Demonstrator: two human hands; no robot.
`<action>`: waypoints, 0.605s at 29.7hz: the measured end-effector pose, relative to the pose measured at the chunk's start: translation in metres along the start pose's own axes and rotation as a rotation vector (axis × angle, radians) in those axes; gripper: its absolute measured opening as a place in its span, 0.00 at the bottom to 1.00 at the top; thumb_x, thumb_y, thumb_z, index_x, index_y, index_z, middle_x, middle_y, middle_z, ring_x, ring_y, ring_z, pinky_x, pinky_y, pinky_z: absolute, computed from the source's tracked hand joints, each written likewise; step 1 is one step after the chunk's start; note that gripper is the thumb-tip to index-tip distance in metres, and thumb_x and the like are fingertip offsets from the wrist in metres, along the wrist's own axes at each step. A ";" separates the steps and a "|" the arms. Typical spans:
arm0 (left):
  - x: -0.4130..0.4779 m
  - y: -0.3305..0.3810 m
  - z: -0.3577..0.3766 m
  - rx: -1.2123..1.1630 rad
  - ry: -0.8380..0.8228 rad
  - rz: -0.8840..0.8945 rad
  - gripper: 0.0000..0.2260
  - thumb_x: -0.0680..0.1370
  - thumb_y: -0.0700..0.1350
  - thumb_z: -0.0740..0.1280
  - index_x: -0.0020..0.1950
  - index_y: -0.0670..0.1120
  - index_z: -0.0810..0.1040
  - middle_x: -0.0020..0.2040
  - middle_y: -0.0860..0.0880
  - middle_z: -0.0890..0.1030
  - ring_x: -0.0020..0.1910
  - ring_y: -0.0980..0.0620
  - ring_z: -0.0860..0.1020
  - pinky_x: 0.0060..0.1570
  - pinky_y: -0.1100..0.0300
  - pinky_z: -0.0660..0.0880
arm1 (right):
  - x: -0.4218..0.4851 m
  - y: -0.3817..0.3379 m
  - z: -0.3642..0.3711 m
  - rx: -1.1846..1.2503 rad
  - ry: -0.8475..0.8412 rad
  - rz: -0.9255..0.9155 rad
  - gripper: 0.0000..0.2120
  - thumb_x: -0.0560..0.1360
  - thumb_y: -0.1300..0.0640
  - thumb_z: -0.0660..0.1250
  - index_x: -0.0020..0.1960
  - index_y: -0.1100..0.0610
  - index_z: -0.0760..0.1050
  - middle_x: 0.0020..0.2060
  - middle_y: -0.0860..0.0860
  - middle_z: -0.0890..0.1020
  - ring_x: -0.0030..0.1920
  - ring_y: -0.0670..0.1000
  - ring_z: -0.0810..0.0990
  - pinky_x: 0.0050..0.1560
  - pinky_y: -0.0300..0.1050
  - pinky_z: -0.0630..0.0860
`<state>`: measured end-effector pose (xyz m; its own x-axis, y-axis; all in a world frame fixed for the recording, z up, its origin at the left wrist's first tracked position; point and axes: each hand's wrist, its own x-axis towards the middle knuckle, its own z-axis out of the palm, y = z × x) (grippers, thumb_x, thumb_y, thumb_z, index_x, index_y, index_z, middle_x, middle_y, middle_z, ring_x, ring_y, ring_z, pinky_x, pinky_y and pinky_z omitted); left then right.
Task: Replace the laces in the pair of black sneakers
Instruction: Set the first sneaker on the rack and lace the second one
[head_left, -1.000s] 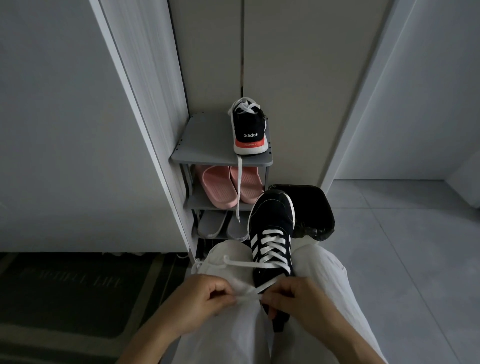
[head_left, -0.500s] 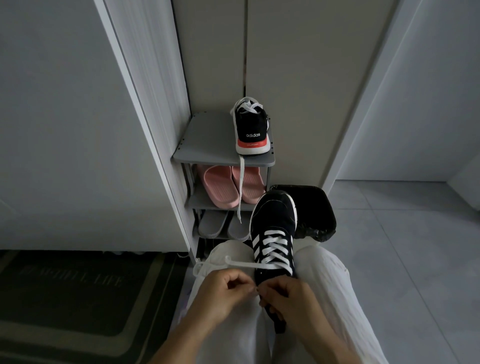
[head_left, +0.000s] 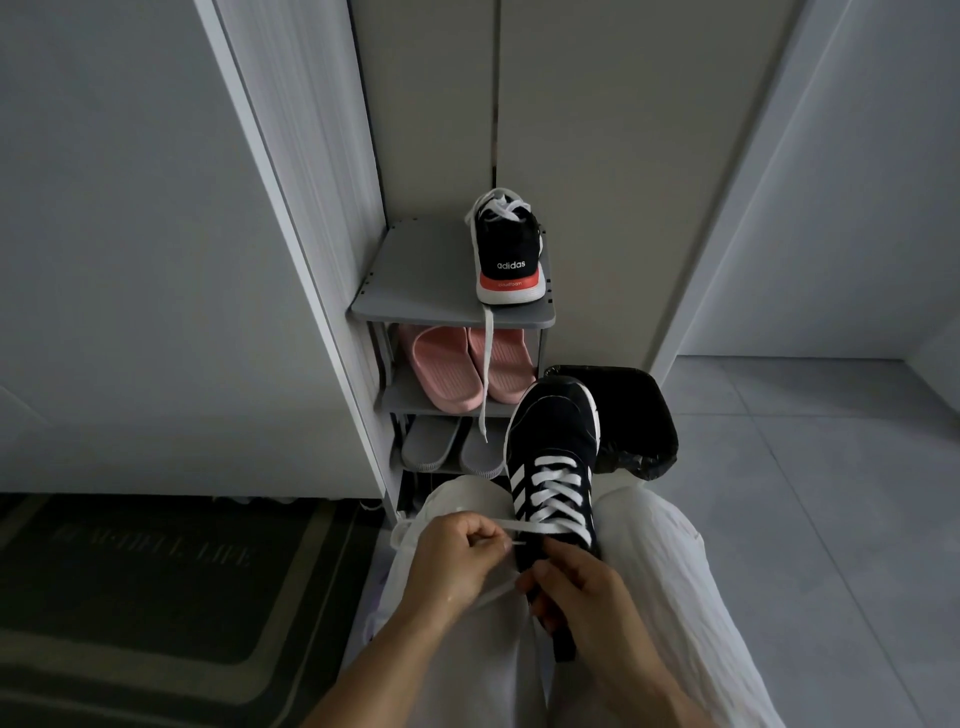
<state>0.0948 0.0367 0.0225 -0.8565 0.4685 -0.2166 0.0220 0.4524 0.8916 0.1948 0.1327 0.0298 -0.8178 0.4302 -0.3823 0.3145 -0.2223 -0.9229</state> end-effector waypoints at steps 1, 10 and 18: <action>0.000 0.001 0.000 -0.008 0.000 0.000 0.10 0.73 0.38 0.70 0.33 0.49 0.78 0.29 0.55 0.77 0.28 0.66 0.73 0.32 0.74 0.68 | 0.000 0.000 -0.001 0.016 -0.001 0.007 0.12 0.77 0.68 0.59 0.48 0.57 0.79 0.32 0.53 0.81 0.27 0.45 0.71 0.29 0.38 0.68; -0.001 0.002 0.001 -0.052 0.024 0.010 0.11 0.72 0.38 0.70 0.32 0.50 0.78 0.29 0.54 0.76 0.28 0.67 0.73 0.32 0.75 0.68 | 0.001 -0.001 -0.002 0.065 0.017 0.019 0.14 0.77 0.69 0.59 0.45 0.53 0.79 0.31 0.54 0.82 0.28 0.48 0.72 0.31 0.41 0.68; 0.004 0.001 0.005 0.094 -0.005 0.065 0.09 0.74 0.41 0.70 0.35 0.52 0.77 0.31 0.55 0.77 0.30 0.62 0.73 0.33 0.73 0.68 | 0.003 0.001 -0.003 0.019 0.085 0.010 0.11 0.78 0.67 0.59 0.45 0.58 0.78 0.30 0.52 0.81 0.25 0.45 0.74 0.27 0.38 0.70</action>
<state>0.0939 0.0431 0.0207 -0.8493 0.5025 -0.1616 0.1257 0.4898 0.8627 0.1945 0.1367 0.0281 -0.7706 0.5002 -0.3948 0.3128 -0.2430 -0.9182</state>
